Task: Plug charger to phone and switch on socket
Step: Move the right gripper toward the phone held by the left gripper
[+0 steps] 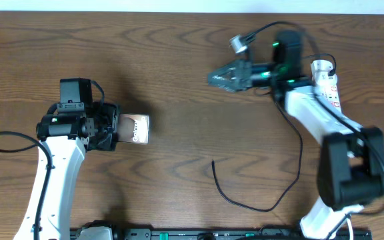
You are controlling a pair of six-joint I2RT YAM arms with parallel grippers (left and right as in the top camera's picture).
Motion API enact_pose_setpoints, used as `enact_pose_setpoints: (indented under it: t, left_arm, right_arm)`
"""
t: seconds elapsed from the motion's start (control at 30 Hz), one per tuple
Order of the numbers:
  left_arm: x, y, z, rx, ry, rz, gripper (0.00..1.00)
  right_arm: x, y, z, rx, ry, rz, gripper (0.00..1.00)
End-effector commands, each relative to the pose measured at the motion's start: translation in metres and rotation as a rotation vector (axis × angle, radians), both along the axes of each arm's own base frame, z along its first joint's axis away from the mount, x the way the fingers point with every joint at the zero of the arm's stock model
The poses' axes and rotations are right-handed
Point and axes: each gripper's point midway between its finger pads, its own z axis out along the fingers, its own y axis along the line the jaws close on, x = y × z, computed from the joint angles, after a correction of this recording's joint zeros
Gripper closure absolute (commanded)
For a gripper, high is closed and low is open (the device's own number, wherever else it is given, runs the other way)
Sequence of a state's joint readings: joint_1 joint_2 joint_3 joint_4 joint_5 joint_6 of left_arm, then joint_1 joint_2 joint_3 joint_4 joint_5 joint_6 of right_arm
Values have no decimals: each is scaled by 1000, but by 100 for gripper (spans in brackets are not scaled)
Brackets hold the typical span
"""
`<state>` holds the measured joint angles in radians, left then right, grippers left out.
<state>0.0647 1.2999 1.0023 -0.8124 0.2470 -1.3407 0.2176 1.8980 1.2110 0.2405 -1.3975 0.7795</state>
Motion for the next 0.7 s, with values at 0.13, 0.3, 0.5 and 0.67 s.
enact_pose_setpoints:
  t: [0.13,0.3,0.5,0.67]
  left_arm:
    - [4,-12,13,-103,8,133,93]
    - [3,-25,13,-139,31,187,93]
    - [1,-33,12,-169,54,238,93]
    - [-1,-40,12,-187,66,254,93]
  right_arm:
    - [-24,62,-12,-9,26,108,1]
    - [-42,98,-20,-35,-48,125,1]
    - [-55,116,-22,-43,-72,149,1]
    - [-62,123,-23,-43,-95,166,1]
